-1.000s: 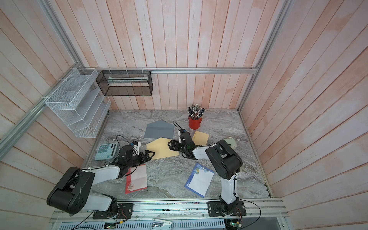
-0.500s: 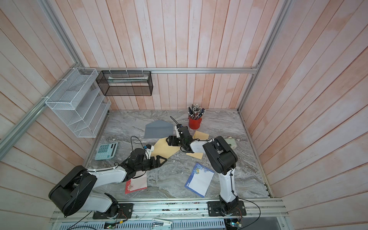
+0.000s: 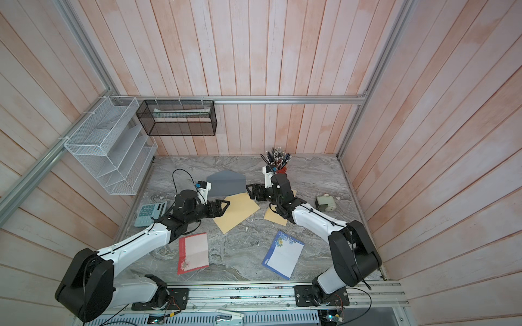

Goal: Fold the letter paper in half and place it into the envelope
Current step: Adjust the envelope at the center of the board, then move the letter paper to the center of the board.

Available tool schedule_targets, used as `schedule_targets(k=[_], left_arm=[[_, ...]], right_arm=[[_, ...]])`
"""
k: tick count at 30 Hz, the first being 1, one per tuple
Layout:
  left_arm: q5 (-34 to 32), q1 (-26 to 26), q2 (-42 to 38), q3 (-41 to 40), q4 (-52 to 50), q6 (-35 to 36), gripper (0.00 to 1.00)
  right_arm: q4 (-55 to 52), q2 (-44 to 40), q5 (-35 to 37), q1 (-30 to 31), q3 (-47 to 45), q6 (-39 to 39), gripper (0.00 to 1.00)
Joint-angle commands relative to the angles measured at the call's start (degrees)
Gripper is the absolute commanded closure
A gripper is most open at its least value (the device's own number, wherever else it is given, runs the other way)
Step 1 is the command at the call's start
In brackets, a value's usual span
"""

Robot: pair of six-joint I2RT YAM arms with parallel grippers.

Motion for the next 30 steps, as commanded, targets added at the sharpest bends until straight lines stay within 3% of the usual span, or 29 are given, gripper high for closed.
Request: schedule_targets(k=[1, 5, 9, 20, 25, 30], left_arm=[[-2.26, 1.72, 5.82, 2.55, -3.63, 9.61, 0.11], [-1.26, 2.76, 10.71, 5.90, -2.17, 10.62, 0.13], [2.30, 2.68, 9.49, 6.23, -0.26, 8.91, 0.14], [4.15, 0.91, 2.57, -0.59, 1.48, 3.29, 0.13], [4.94, 0.83, 0.69, -0.87, 1.73, 2.61, 0.13], [5.97, 0.82, 0.04, -1.07, 2.15, 2.16, 0.13]], right_arm=[[-3.51, -3.72, 1.37, 0.18, -5.07, 1.69, 0.16], [-6.22, -9.50, 2.44, 0.10, -10.49, 3.65, 0.16], [-12.77, -17.11, 5.16, 0.02, -16.16, 6.67, 0.16], [-48.80, -43.63, 12.04, 1.00, -24.67, 25.30, 0.16], [-56.82, -45.35, 14.26, 4.05, -25.80, 31.93, 0.16], [-56.98, -45.87, 12.99, 8.43, -29.12, 38.02, 0.16]])
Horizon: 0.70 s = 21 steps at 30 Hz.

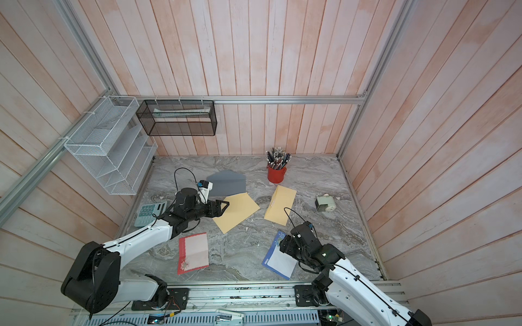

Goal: Fold the letter paper in half and place it into the envelope
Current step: Move the letter paper to the center of the board.

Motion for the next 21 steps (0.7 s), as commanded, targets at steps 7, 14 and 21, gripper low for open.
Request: schedule_targets(k=[7, 14, 21], left_arm=[[2.25, -0.09, -2.28, -1.87, 2.04, -1.66, 0.13], [3.29, -0.08, -4.08, -2.98, 1.95, -3.01, 0.12], [7.35, -0.08, -5.60, -5.94, 2.06, -7.45, 0.12]], right_arm=[[1.19, 0.53, -3.57, 4.97, -5.73, 9.68, 0.16], [12.04, 3.07, -5.90, 6.95, -8.31, 12.51, 0.16], [27.23, 13.77, -5.41, 10.35, -6.50, 14.75, 0.16]])
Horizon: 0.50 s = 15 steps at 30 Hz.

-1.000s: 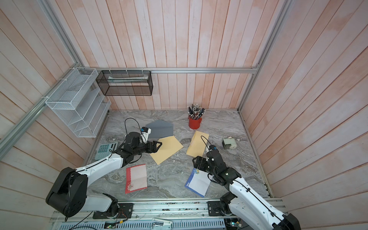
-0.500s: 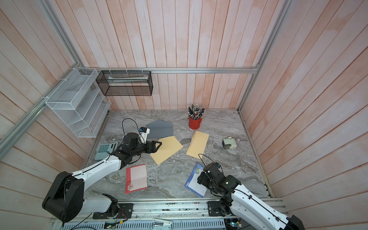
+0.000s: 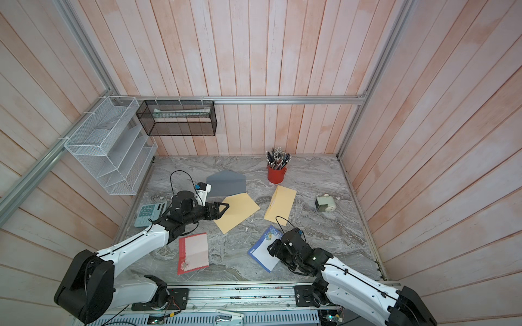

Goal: Fold the letter paper in half and place it into the envelope
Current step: Move the letter paper to the center of the board.

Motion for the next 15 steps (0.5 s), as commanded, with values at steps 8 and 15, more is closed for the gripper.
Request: schedule_targets(k=[8, 15], left_arm=[[6.48, -0.27, -4.03, -6.30, -1.35, -7.39, 0.12], [5.90, -2.83, -8.82, -11.79, -1.30, -13.51, 0.12]], right_arm=[[15.71, 22.32, -2.09, 4.41, 10.53, -4.94, 0.16], [4.76, 22.50, 0.18, 5.61, 19.75, -16.78, 0.17]])
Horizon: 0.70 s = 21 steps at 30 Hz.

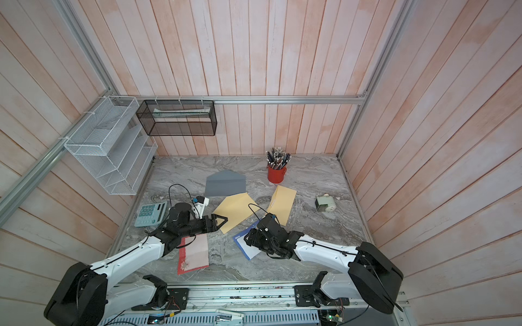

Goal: Fold the letter paper in half and place it into the envelope
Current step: Move the letter paper to the center of the board, then fold the letter paper at the center of the board.

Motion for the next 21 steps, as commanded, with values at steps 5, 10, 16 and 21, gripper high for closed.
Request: schedule_targets(k=[5, 10, 16, 21], left_arm=[[-1.02, -4.92, -2.17, -3.64, 0.08, -6.62, 0.13], [-3.15, -9.36, -2.26, -4.88, 1.74, -10.00, 0.13], [-4.81, -13.60, 0.26, -6.72, 6.87, -14.46, 0.13], [-6.20, -17.18, 3.26, -6.49, 9.62, -16.13, 0.13]], right_arm=[[-6.67, -1.82, 3.63, -2.87, 2.01, -11.26, 0.18], [-2.29, -1.65, -0.01, -9.20, -1.69, -16.14, 0.21], [3.98, -0.23, -2.90, -11.31, -6.15, -17.20, 0.23], [6.88, 0.88, -3.45, -11.49, -9.04, -16.27, 0.26]])
